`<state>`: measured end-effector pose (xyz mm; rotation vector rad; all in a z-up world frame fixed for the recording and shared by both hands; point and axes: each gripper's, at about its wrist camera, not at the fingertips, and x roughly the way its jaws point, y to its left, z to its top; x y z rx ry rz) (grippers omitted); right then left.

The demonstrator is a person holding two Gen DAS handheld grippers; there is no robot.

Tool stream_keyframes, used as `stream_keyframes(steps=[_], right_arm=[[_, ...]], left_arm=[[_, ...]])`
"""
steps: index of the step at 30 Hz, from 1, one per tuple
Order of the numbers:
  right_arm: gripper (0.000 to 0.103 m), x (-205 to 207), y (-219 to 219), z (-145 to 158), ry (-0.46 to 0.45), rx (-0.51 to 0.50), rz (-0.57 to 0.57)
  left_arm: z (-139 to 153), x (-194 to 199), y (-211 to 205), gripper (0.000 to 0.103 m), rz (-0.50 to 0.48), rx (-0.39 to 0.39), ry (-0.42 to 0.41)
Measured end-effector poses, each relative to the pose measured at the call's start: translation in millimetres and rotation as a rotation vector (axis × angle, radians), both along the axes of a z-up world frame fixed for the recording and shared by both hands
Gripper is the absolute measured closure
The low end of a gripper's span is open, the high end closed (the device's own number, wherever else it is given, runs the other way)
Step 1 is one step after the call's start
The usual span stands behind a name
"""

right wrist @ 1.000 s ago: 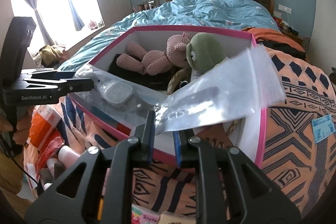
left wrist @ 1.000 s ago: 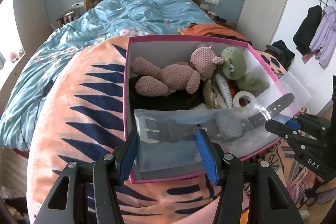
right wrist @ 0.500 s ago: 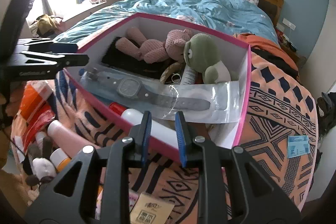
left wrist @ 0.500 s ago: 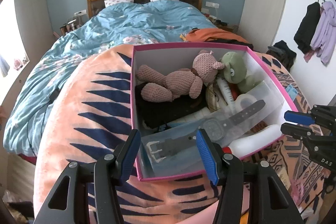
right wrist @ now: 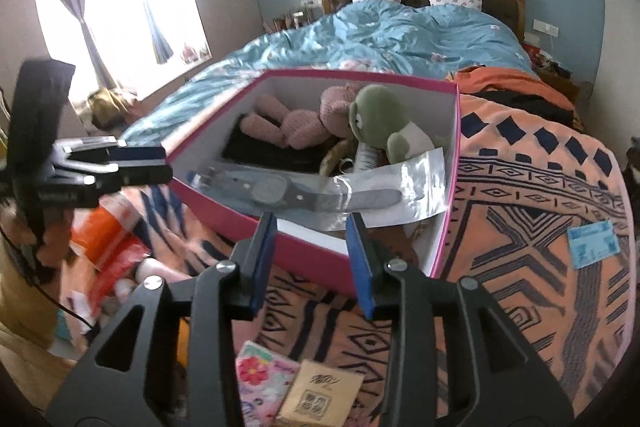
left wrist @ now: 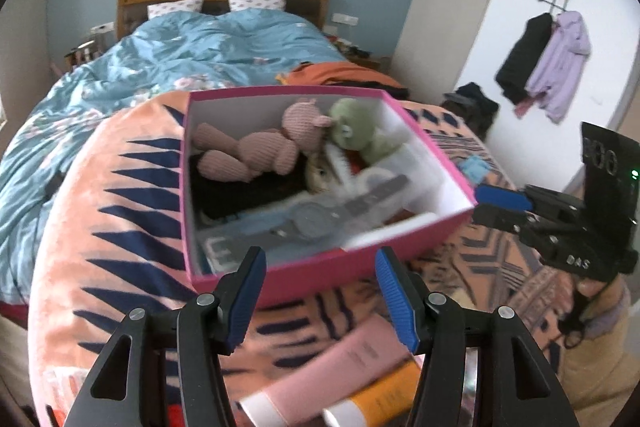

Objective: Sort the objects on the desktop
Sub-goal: 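Move the right gripper to the pink floral tissue pack on the pile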

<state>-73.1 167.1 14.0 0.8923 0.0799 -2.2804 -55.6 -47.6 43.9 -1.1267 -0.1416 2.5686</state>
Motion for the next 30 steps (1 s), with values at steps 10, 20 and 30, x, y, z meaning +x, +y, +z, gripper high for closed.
stream_keyframes(steps=[10,20,30], right_arm=[[0.063,45.7,17.9,-0.6,-0.004,-0.035,0.025],[0.063,71.8,20.1,-57.6,-0.162,0.049,0.058],[0.063,70.2,17.3,-99.2,-0.281,0.066,0.069]], left_arm=[[-12.2,43.0,36.9,0.041,-0.136,0.015,-0.038],[-71.0,38.9,84.1,0.041,-0.226,-0.008,-0.223],[-98.6,35.7,100.5,0.043,-0.248,-0.031,-0.308]])
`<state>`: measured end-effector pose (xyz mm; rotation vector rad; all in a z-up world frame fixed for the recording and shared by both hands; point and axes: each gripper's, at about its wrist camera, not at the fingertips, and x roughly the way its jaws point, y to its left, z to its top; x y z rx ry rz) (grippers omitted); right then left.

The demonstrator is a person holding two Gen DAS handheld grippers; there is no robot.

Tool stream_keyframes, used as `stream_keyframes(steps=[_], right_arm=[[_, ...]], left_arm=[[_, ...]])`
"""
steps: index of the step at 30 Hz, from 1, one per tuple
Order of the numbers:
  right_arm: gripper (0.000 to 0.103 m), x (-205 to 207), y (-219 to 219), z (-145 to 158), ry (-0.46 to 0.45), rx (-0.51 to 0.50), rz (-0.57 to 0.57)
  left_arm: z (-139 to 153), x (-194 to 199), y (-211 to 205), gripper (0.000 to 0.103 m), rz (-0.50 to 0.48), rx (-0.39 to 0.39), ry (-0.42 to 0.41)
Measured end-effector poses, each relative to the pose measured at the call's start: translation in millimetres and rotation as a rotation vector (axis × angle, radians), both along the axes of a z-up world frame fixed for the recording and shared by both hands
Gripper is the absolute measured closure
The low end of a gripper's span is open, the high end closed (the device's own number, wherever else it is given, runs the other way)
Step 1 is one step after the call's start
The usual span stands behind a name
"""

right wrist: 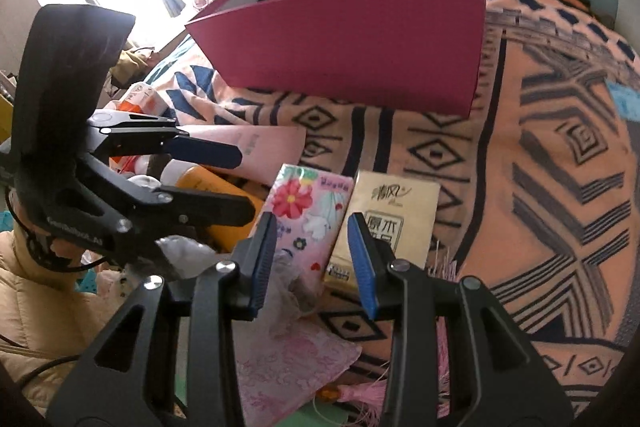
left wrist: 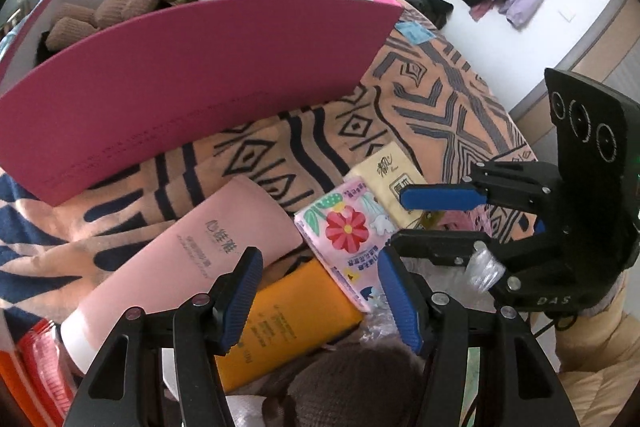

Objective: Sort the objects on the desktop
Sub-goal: 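Move the right gripper to the pink floral tissue pack on the pile, then close the right gripper on the pink floral tissue pack and lift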

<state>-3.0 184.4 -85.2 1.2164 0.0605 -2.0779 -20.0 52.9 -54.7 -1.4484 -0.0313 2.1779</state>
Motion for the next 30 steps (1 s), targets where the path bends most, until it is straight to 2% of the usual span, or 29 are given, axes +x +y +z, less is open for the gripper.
stream_keyframes(steps=[11,20,25,30], right_arm=[[0.065,-7.9,14.7,1.2,0.028,0.039,-0.068],[0.065,-12.7,28.1,-0.5,0.041,0.055,-0.127],[0.065,-3.3,18.1,5.0,0.045,0.0,-0.048],[0.068,5.1,-4.5,1.4,0.039,0.023,0.026]], left_arm=[[-8.4,-3.8,5.2,0.043,-0.018,-0.003,-0.034],[-7.5,-3.4,10.3,0.045,-0.021,-0.015,-0.027],[-8.2,-1.6,13.9,0.045,-0.039,-0.016,-0.033],[-10.4,-1.7,6.9,0.048,-0.025,-0.016,-0.041]])
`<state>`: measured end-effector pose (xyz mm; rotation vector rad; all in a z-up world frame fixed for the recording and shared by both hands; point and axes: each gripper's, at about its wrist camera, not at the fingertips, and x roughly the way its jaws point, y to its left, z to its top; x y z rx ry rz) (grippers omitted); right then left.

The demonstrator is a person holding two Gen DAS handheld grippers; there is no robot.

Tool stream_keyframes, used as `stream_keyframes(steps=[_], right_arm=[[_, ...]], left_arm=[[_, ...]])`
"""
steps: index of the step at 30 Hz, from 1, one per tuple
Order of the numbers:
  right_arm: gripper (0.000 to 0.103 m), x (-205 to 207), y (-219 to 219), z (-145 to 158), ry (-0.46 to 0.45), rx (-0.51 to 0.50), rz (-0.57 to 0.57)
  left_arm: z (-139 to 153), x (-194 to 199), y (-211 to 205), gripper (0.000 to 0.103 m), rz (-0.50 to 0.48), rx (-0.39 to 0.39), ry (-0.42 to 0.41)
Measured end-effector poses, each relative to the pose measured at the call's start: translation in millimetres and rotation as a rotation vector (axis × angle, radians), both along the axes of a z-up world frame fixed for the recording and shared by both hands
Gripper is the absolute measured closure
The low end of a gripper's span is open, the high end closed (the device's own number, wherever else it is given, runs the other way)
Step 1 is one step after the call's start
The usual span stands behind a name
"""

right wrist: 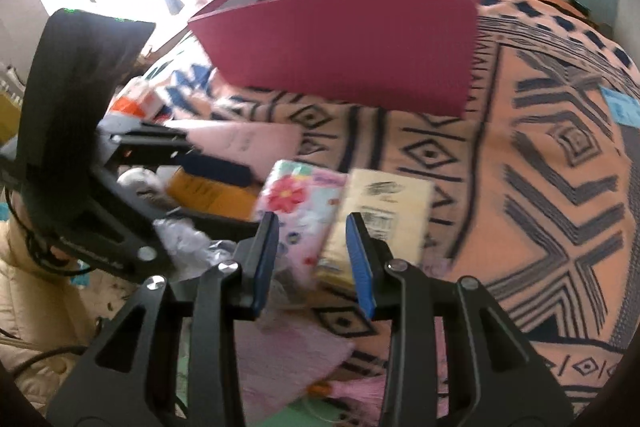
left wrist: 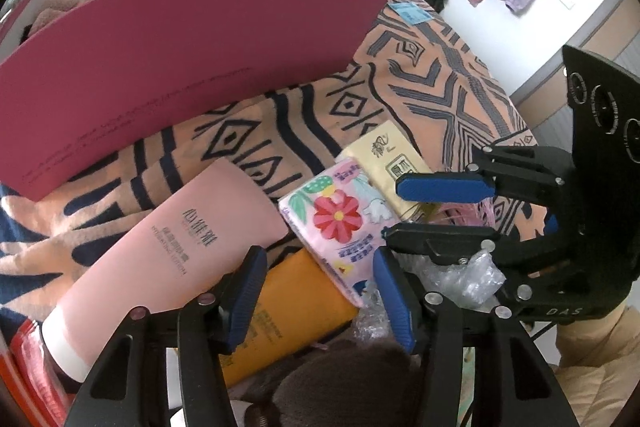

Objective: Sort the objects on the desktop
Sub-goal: 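Close the right gripper on the pink floral tissue pack and lift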

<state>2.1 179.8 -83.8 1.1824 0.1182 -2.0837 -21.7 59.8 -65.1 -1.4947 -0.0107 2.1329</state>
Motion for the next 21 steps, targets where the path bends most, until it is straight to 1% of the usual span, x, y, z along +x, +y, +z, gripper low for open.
stream_keyframes(steps=[4,7,8,11,12,13,16,20,21], right_arm=[[0.068,-4.5,-1.0,-7.4,-0.043,-0.016,0.005],[0.073,-6.1,-2.3,-9.7,-0.041,0.001,-0.005],[0.073,-7.0,-2.8,-9.9,-0.045,0.0,-0.006],[0.073,-8.4,-7.2,-9.9,-0.041,0.015,-0.005],[0.074,-9.8,-8.8,-10.5,-0.041,0.024,-0.005],[0.075,-11.5,-8.9,-11.0,-0.044,0.024,-0.004],[0.075,-17.9,-10.1,-12.3,-0.068,0.004,-0.007],[0.074,-21.9,-11.8,-15.8,-0.084,-0.024,-0.013],[0.072,-22.6,-11.2,-17.0,-0.09,-0.037,-0.016]], left_arm=[[1.7,1.3,-5.2,0.048,0.001,0.011,0.001],[0.5,-0.7,-5.5,0.048,-0.002,0.028,-0.009],[-0.3,-1.7,-3.2,0.048,-0.014,0.034,-0.011],[-1.1,-3.9,1.3,0.061,-0.035,0.05,-0.022],[-2.0,-5.4,1.2,0.069,-0.044,0.069,-0.04],[-4.7,-8.0,0.4,0.072,-0.05,0.093,-0.07],[-6.5,-10.0,-3.8,0.072,-0.039,0.124,-0.09],[-5.7,-10.6,-6.0,0.072,-0.023,0.141,-0.101],[-5.2,-11.1,-6.4,0.072,-0.017,0.146,-0.101]])
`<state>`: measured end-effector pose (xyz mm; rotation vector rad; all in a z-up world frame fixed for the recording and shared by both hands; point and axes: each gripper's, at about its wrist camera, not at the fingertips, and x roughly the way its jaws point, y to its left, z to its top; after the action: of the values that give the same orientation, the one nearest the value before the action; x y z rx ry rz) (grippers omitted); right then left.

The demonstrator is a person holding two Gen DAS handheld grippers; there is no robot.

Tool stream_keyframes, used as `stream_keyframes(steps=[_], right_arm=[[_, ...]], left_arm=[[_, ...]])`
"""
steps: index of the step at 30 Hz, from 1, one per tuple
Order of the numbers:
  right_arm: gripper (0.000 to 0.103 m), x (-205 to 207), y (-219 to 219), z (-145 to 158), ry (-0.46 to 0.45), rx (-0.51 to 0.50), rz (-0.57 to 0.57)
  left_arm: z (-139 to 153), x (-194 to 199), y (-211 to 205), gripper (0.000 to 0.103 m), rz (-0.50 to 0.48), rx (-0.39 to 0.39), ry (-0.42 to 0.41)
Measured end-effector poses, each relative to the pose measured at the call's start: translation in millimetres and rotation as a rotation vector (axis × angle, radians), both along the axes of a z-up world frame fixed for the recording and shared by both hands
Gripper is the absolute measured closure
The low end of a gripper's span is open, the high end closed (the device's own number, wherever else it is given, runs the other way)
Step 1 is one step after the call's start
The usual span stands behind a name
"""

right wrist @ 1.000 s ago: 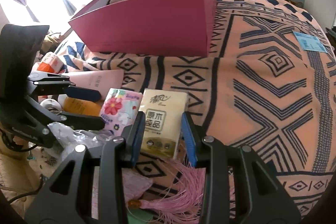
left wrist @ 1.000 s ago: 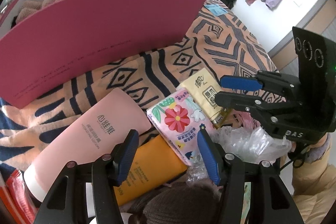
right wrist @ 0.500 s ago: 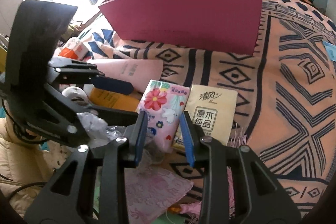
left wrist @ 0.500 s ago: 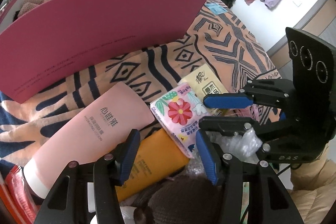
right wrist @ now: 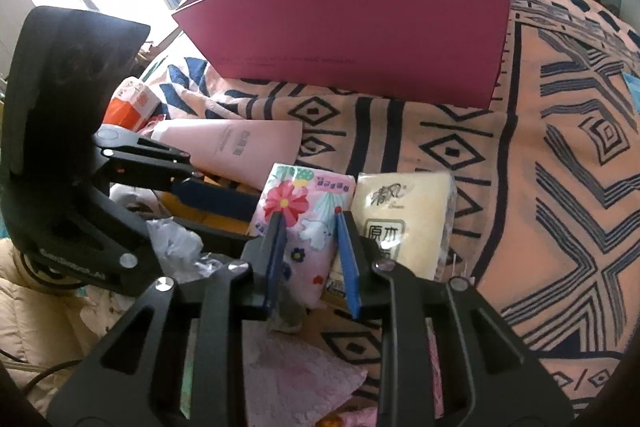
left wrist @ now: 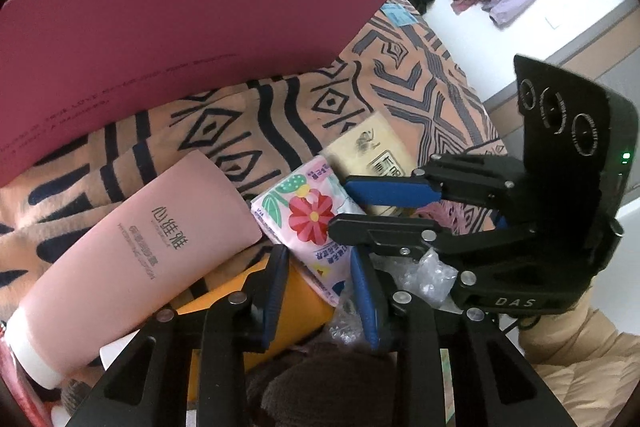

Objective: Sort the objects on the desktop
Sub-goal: 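Close the right gripper on the pink floral tissue pack and lift, then carry the pink tissue pack with the right gripper over the pink box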

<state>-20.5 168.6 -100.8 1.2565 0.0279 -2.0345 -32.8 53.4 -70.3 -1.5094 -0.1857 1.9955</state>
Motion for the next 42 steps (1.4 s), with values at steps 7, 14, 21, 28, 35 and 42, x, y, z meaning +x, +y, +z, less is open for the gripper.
stream_keyframes(steps=[7,14,21,28,35,42], right_arm=[[0.072,-3.3,11.8,3.6,0.004,-0.087,-0.057],[0.072,-8.1,15.6,18.1,0.058,-0.136,-0.094],[0.072,-19.1,9.9,9.0,0.023,-0.095,-0.095],[0.071,-27.1,-0.2,-2.5,-0.012,-0.045,-0.071],[0.072,-26.6,-2.8,0.5,0.012,-0.038,-0.058],[0.072,-17.2,5.1,24.7,0.072,-0.101,-0.087]], left_arm=[[15.2,-1.8,3.7,0.072,0.024,-0.006,0.064],[26.9,-8.1,1.3,0.072,0.04,0.003,0.11],[9.9,-23.3,-0.7,0.072,0.054,-0.033,0.065],[-0.6,-27.6,-6.6,0.072,0.06,-0.026,0.025],[3.3,-25.6,-5.2,0.075,0.073,-0.002,0.031],[34.3,-21.1,-4.5,0.075,0.081,0.013,0.119]])
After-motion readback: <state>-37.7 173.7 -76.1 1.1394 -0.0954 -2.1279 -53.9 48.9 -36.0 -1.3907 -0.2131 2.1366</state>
